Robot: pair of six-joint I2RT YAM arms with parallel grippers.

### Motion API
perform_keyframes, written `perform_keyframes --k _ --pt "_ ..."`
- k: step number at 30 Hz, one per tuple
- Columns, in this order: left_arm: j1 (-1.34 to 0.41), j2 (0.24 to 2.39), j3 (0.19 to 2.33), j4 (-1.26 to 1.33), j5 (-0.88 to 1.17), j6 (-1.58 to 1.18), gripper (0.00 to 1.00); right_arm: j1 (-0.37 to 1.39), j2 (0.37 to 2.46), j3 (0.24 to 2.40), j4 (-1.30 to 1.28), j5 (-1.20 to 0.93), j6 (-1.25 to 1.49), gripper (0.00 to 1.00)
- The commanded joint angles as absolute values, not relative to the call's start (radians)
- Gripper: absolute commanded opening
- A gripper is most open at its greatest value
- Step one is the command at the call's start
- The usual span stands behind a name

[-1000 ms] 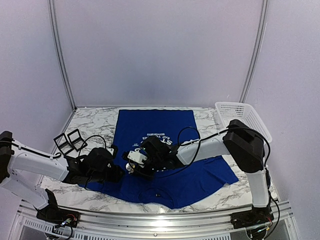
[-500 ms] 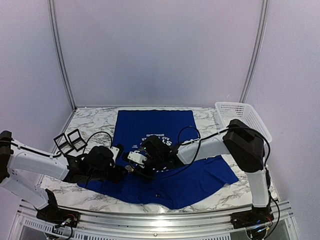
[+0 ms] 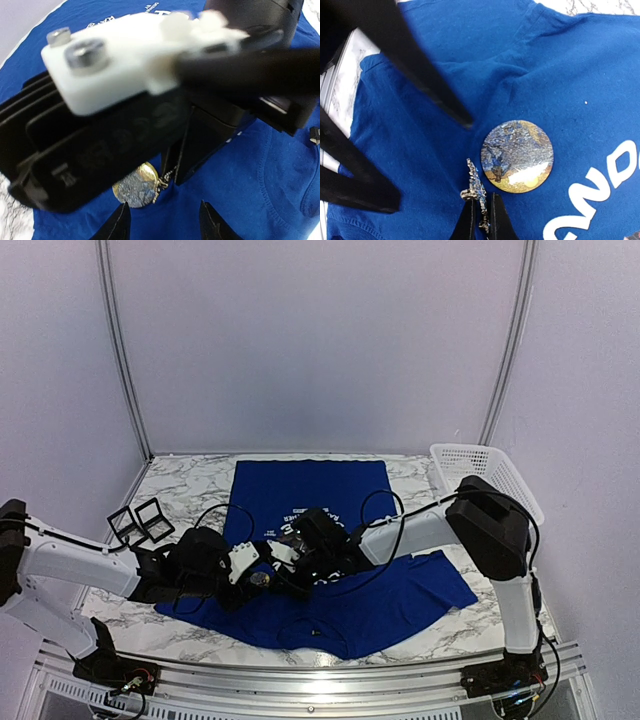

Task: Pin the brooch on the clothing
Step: Pick up the brooch from the flattened clothing, then pass from the right arm to the left

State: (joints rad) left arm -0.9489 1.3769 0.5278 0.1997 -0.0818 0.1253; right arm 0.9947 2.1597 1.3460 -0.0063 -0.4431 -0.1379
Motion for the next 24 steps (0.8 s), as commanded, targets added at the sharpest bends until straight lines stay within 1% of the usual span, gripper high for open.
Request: perform_keyframes --k 1,6,10,12,16,21,24 --pt "-0.886 1.449 0.53 0.278 0.056 0.212 0.47 0.988 2.13 1.314 0.052 -0.496 -0.121 0.03" --pt "-0.855 1.507 0.525 0.356 0.112 0.209 0.34 0.983 2.122 1.28 0.098 -0.507 -0.115 0.03" --pt "-0.849 1.551 0.535 0.392 0.176 0.223 0.31 0.982 2.122 1.279 0.114 -0.521 -0.12 0.03" --pt "-0.843 1.561 0.547 0.397 0.197 0.223 0.28 0.982 2.119 1.279 0.117 -0.524 -0.126 0.02" --pt "-0.832 1.571 0.551 0.399 0.232 0.224 0.18 0.977 2.114 1.277 0.116 -0.524 -0.133 0.02" --pt "-0.83 1.585 0.558 0.399 0.29 0.223 0.09 0.974 2.112 1.275 0.125 -0.533 -0.136 0.02" --pt "-0.829 1.609 0.569 0.399 0.307 0.222 0.08 0.974 2.113 1.276 0.129 -0.535 -0.138 0.02"
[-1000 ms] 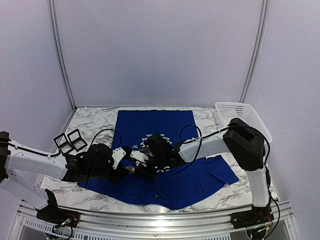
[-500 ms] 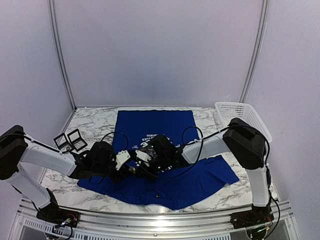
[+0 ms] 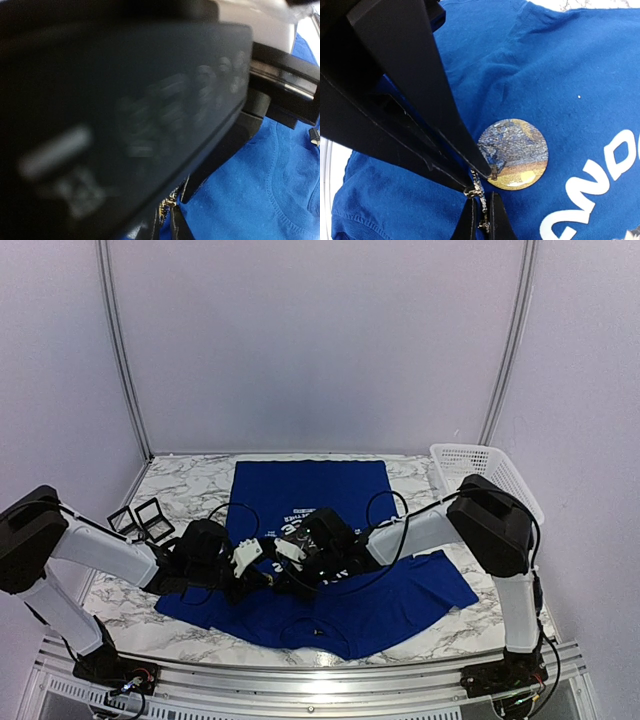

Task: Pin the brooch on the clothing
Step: Pass from the right arm to the left

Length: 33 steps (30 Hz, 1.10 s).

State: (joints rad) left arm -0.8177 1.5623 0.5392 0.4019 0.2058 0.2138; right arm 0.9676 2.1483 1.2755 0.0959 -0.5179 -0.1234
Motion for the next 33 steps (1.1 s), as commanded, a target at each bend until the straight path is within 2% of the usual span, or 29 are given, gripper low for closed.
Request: perform_keyframes --k 1,7,11,17,26,33 --pt "-0.829 1.619 0.572 0.399 0.307 0.22 0.08 0.974 2.112 1.276 0.131 -0.535 -0.137 0.02" --pt "-0.828 1.642 0.588 0.399 0.326 0.228 0.07 0.974 2.117 1.281 0.139 -0.547 -0.133 0.01" --pt "-0.827 1.649 0.589 0.399 0.354 0.234 0.0 0.973 2.12 1.281 0.146 -0.554 -0.128 0.01" --pt "-0.828 1.618 0.568 0.399 0.388 0.212 0.0 0.959 2.109 1.269 0.152 -0.563 -0.123 0.06" --pt "-0.827 1.519 0.555 0.352 0.342 0.179 0.0 0.925 2.071 1.274 0.098 -0.656 -0.175 0.34" --pt "-0.828 1.44 0.569 0.254 0.3 0.186 0.0 0.89 1.994 1.282 0.005 -0.672 -0.245 0.44"
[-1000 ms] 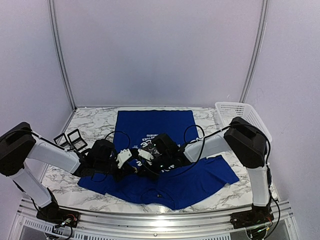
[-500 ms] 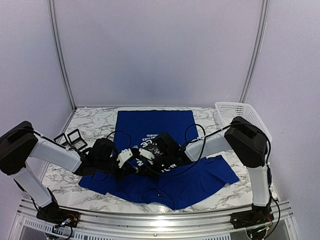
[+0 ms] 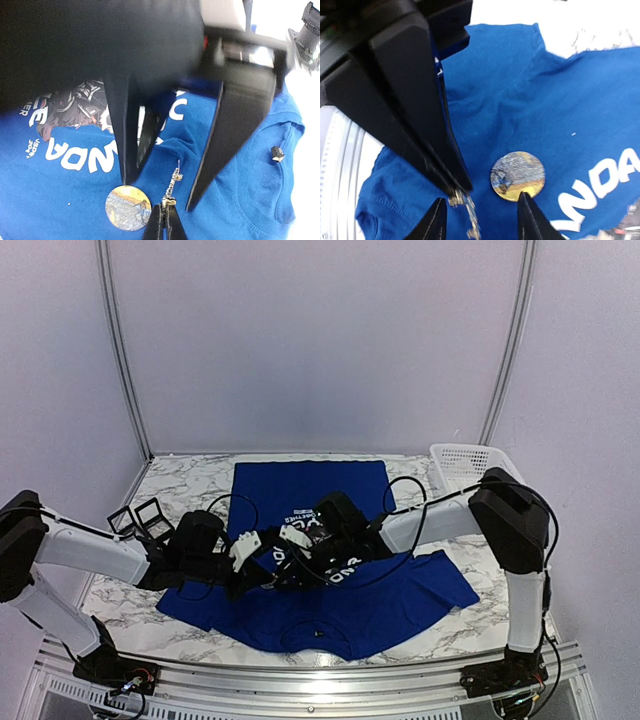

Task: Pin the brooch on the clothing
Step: Pass from the right arm to the left, then pass from the left arm to the right

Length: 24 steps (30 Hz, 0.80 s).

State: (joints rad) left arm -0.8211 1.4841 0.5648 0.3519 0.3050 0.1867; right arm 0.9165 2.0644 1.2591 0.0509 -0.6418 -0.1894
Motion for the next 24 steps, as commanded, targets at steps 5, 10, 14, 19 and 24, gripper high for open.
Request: perform_keyframes --k 5,10,14,19,24 --pt "-0.827 1.409 0.567 0.241 0.306 0.177 0.0 0.863 1.942 1.273 0.005 -0.694 -0.271 0.5" --pt "-0.827 1.396 0.574 0.235 0.297 0.17 0.0 0.84 1.922 1.293 -0.078 -0.706 -0.299 0.52" --pt "-0.828 1.352 0.576 0.233 0.296 0.165 0.0 0.816 1.864 1.258 -0.045 -0.7 -0.282 0.51" --pt "-0.827 1.285 0.582 0.225 0.277 0.16 0.0 0.792 1.806 1.243 -0.035 -0.663 -0.259 0.51" --pt "-0.832 1.245 0.621 0.146 0.258 0.175 0.0 0.79 1.767 1.256 -0.07 -0.641 -0.272 0.5"
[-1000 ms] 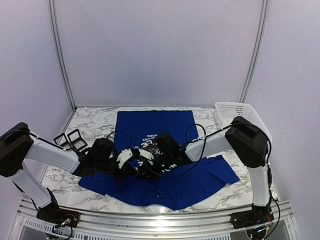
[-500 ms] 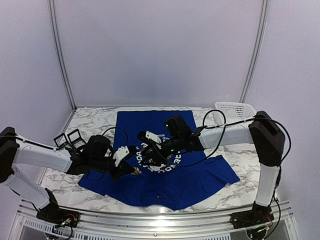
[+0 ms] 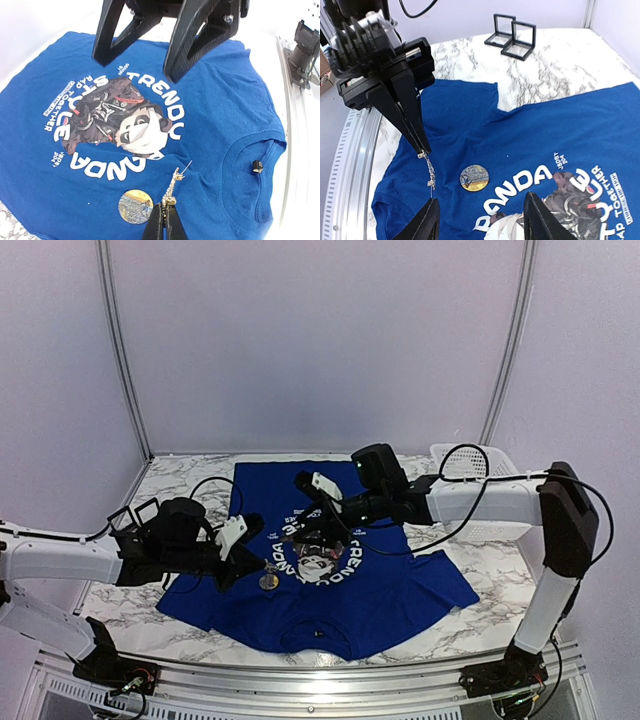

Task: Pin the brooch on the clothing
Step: Pass from the left arm to the right

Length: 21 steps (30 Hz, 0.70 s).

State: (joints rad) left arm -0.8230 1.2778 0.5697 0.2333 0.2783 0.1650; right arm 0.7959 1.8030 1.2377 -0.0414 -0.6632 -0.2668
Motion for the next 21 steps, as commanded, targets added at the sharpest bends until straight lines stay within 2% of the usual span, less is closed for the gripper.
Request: perform_keyframes --k 1,7,16,21 --pt "-0.839 1.246 0.635 0.123 0.257 0.178 0.0 0.79 1.762 1.262 -0.082 -0.641 -0.272 0.5" --pt "-0.913 1.244 0.718 0.017 0.214 0.217 0.0 0.836 1.751 1.301 -0.204 -0.548 -0.326 0.47" --pt "-0.961 1.242 0.801 -0.03 0.19 0.242 0.0 0.89 1.745 1.323 -0.285 -0.641 -0.321 0.47" --pt "-0.969 1.257 0.817 -0.053 0.176 0.252 0.0 0.893 1.744 1.322 -0.274 -0.663 -0.3 0.4"
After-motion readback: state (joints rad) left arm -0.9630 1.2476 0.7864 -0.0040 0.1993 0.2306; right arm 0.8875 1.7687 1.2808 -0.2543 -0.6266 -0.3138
